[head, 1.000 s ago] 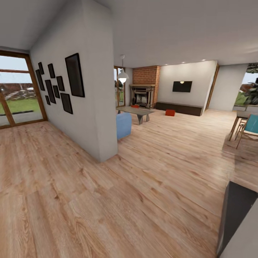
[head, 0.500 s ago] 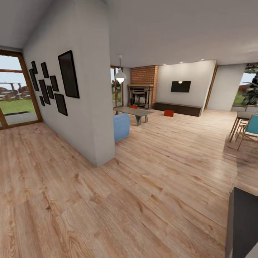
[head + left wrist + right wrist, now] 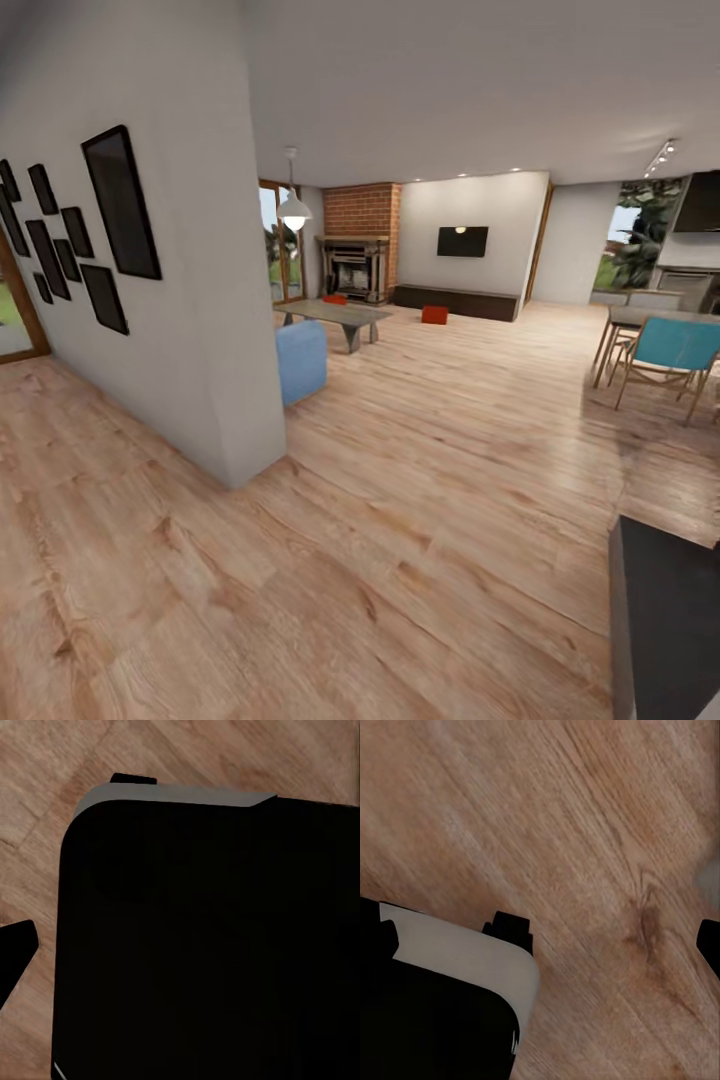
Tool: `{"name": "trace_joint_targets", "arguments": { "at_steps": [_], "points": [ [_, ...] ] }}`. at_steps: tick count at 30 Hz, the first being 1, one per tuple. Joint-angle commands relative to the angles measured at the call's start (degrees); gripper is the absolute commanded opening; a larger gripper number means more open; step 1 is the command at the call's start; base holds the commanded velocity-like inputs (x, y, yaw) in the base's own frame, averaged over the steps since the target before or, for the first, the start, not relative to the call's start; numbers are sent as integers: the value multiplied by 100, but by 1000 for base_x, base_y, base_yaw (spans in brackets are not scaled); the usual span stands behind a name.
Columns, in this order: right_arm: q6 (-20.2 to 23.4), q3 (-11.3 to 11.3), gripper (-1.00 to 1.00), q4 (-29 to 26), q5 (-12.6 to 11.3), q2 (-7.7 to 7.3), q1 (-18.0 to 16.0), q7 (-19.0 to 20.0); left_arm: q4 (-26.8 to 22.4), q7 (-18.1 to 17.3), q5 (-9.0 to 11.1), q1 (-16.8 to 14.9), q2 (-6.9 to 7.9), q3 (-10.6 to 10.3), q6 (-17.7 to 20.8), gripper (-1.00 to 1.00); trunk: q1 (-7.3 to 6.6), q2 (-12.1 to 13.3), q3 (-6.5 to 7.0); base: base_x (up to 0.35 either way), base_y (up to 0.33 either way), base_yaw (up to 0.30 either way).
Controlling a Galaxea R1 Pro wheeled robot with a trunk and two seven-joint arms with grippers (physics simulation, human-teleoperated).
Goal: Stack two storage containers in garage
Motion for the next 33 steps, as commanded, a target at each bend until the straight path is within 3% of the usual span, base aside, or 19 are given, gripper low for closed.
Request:
{"name": "trace_joint_targets", "arguments": {
  "at_steps": [1,9,33],
  "points": [
    [-31,44,100,19,-4,-1,-9,7,1,1,43,-1,-2,20,-13,100,3,-3,-6,318,171,-249],
    [4,44,100,19,-4,-1,-9,7,3,1,43,-1,-3,20,-5,100,3,-3,-6,315,182,-217],
    [-42,48,100,24,31,5,-9,9,9,2,52,-1,-11,11,22,100,3,-3,-6,315,126,-8]
  ]
}}
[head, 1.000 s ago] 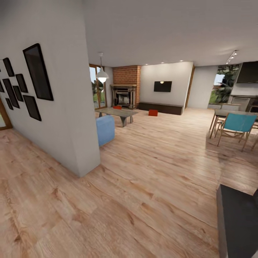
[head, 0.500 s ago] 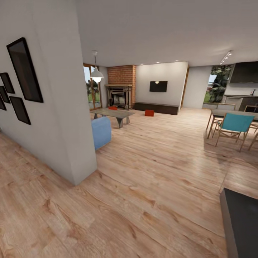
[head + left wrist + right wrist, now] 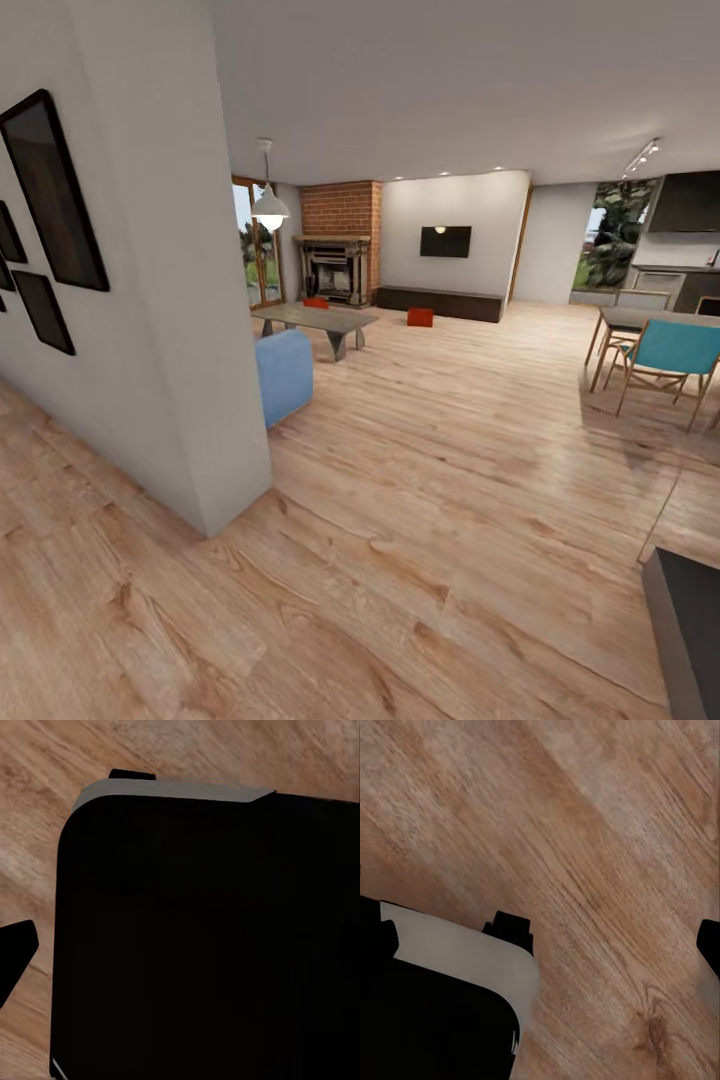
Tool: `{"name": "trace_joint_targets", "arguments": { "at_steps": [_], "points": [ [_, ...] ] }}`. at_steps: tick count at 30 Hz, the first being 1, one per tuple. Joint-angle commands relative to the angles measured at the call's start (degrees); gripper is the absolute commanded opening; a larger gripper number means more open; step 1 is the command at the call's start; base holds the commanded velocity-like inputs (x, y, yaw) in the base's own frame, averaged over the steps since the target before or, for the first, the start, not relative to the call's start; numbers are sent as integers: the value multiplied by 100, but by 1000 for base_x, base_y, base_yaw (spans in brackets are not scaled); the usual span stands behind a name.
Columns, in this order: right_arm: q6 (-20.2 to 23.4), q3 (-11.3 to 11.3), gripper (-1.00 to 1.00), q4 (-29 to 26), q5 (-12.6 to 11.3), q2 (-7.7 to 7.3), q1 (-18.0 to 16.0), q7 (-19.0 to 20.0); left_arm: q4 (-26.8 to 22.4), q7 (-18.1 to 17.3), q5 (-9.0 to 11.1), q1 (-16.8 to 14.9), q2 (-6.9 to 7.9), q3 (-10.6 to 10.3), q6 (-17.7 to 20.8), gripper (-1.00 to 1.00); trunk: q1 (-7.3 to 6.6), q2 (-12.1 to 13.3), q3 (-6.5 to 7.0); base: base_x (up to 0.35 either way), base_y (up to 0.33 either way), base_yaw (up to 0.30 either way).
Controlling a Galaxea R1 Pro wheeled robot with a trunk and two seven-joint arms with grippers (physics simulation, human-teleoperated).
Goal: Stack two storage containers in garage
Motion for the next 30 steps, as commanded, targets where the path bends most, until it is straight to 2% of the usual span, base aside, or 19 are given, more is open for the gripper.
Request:
{"name": "trace_joint_targets", "arguments": {
  "at_steps": [1,30],
  "points": [
    [-34,44,100,19,-6,0,-9,7,-1,2,44,-1,-2,19,-12,100,3,-3,-5,315,113,-91],
    [-39,42,100,14,-13,-8,-9,6,4,9,44,-1,-3,19,-21,100,3,-3,-5,316,99,-230]
  ]
}}
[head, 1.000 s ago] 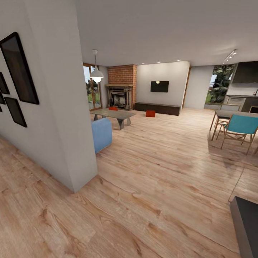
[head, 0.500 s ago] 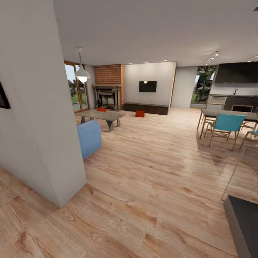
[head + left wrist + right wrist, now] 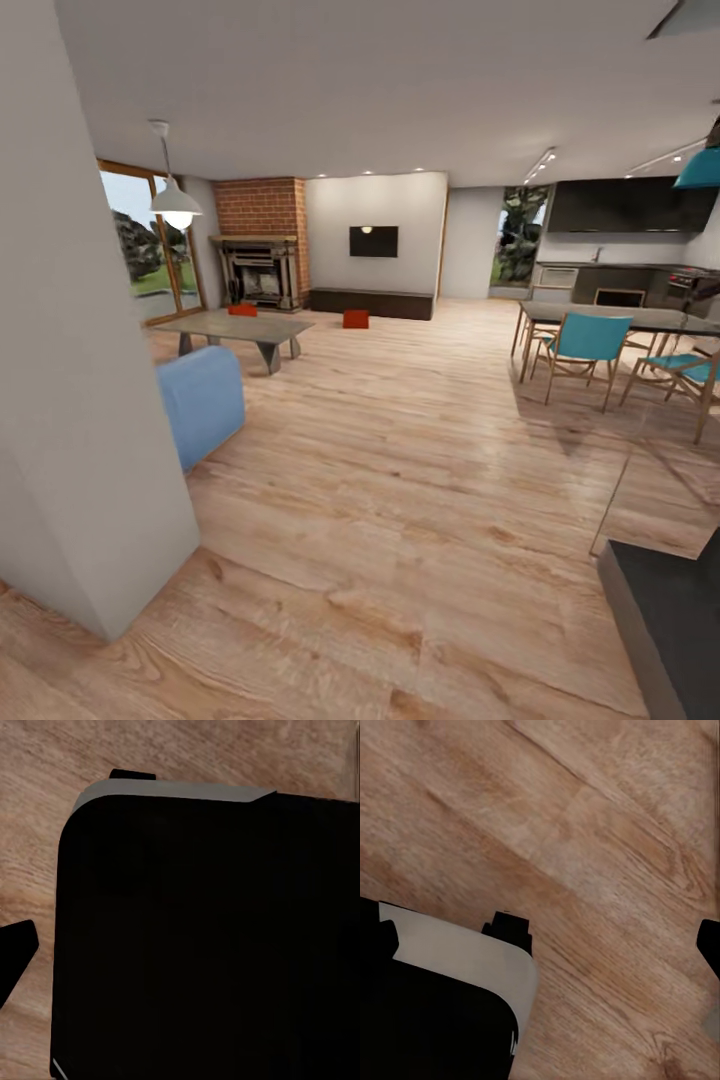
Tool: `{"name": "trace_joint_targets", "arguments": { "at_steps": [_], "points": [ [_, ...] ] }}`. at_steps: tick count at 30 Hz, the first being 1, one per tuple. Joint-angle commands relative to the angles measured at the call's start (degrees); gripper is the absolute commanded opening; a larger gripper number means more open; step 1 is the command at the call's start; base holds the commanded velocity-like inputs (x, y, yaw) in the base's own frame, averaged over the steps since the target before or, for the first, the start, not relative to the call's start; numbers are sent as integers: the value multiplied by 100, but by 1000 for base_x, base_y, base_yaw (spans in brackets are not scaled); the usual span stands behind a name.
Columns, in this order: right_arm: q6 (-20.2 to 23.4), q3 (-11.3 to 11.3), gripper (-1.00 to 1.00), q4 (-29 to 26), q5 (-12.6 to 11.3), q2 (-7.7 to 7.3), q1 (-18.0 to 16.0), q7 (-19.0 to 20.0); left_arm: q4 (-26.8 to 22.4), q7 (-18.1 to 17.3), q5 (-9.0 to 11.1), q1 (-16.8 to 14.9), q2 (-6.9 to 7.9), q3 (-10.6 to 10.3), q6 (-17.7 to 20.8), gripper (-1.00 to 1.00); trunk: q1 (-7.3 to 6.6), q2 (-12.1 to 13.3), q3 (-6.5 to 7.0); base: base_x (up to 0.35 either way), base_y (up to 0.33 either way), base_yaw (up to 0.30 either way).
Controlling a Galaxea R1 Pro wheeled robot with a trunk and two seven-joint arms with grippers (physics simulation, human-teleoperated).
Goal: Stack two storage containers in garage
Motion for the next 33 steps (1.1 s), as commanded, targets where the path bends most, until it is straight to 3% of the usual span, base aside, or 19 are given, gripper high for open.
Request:
{"name": "trace_joint_targets", "arguments": {
  "at_steps": [1,21,33],
  "points": [
    [-34,43,100,19,-4,0,-9,8,-2,2,45,-1,-2,19,-14,100,3,-3,-6,319,8,-242],
    [-34,51,100,19,-4,0,-9,8,-4,-1,45,-1,-2,11,-11,100,3,-3,-6,320,1,-241],
    [-28,53,100,19,20,0,-9,9,-5,-1,43,-1,-2,12,-14,100,3,-3,-6,321,0,-35]
  ]
}}
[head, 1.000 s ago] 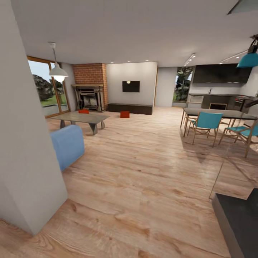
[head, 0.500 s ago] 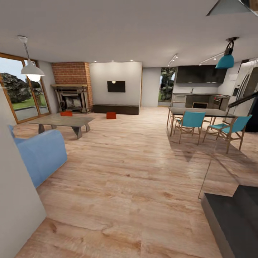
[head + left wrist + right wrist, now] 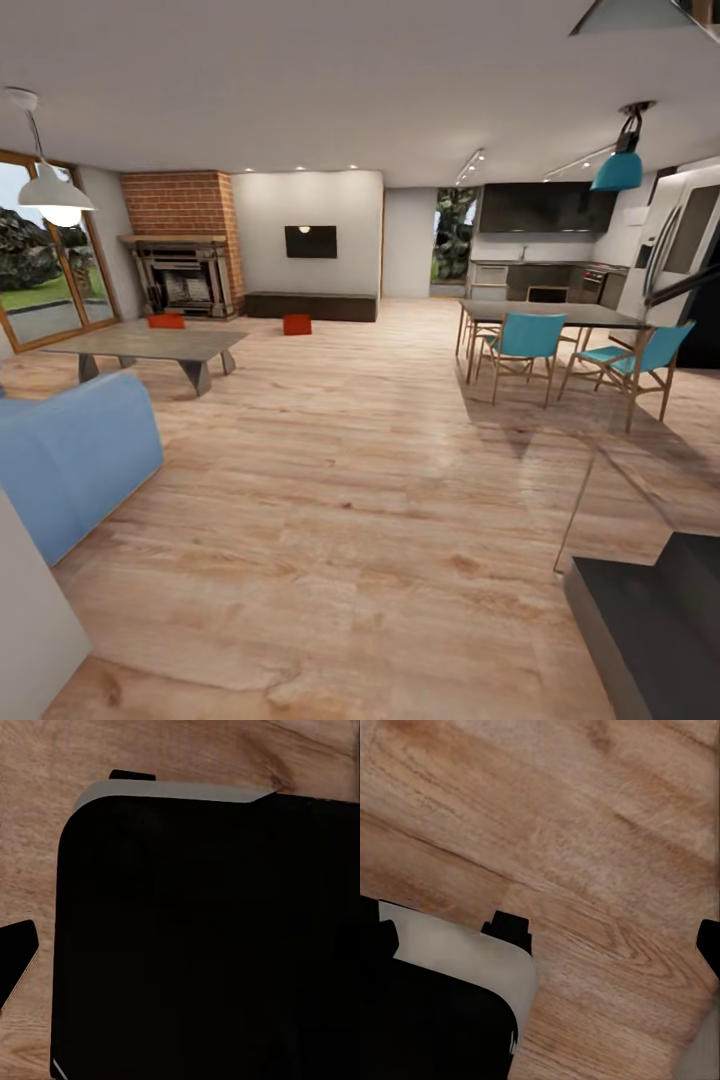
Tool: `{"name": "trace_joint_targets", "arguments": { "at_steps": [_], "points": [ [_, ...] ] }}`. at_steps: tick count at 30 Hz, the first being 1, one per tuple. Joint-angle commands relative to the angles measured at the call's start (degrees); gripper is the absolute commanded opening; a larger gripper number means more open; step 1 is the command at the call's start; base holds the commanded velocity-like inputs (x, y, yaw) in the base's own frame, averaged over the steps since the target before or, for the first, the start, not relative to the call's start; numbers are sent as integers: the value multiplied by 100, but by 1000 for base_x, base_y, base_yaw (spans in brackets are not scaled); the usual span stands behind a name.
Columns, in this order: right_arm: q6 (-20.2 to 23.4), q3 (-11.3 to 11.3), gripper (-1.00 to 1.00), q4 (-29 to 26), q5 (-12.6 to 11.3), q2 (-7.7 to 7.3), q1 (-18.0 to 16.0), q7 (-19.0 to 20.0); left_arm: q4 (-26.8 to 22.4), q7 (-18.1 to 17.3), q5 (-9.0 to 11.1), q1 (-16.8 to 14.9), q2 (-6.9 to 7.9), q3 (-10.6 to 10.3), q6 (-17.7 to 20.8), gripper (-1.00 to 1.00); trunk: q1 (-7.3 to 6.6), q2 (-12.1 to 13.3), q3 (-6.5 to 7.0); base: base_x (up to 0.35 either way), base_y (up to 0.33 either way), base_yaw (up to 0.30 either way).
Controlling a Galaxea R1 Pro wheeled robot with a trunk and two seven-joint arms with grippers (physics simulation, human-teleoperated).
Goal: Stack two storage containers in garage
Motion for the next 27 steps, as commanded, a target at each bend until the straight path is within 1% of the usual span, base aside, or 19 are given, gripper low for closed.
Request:
{"name": "trace_joint_targets", "arguments": {
  "at_steps": [1,19,22,27],
  "points": [
    [-35,45,100,18,-4,-1,-8,8,-1,2,46,-1,-2,20,-13,100,3,-2,-5,321,0,0],
    [-37,50,100,18,-2,7,-8,7,-1,3,39,-1,-1,25,-13,100,3,-2,-5,321,0,0],
    [-41,50,100,18,-2,8,-8,7,-1,4,41,-1,0,25,-13,100,3,-2,-5,321,0,138],
    [-42,50,100,18,-2,8,-8,7,-1,3,43,-1,4,25,-13,100,3,-2,-5,321,0,232]
  ]
}}
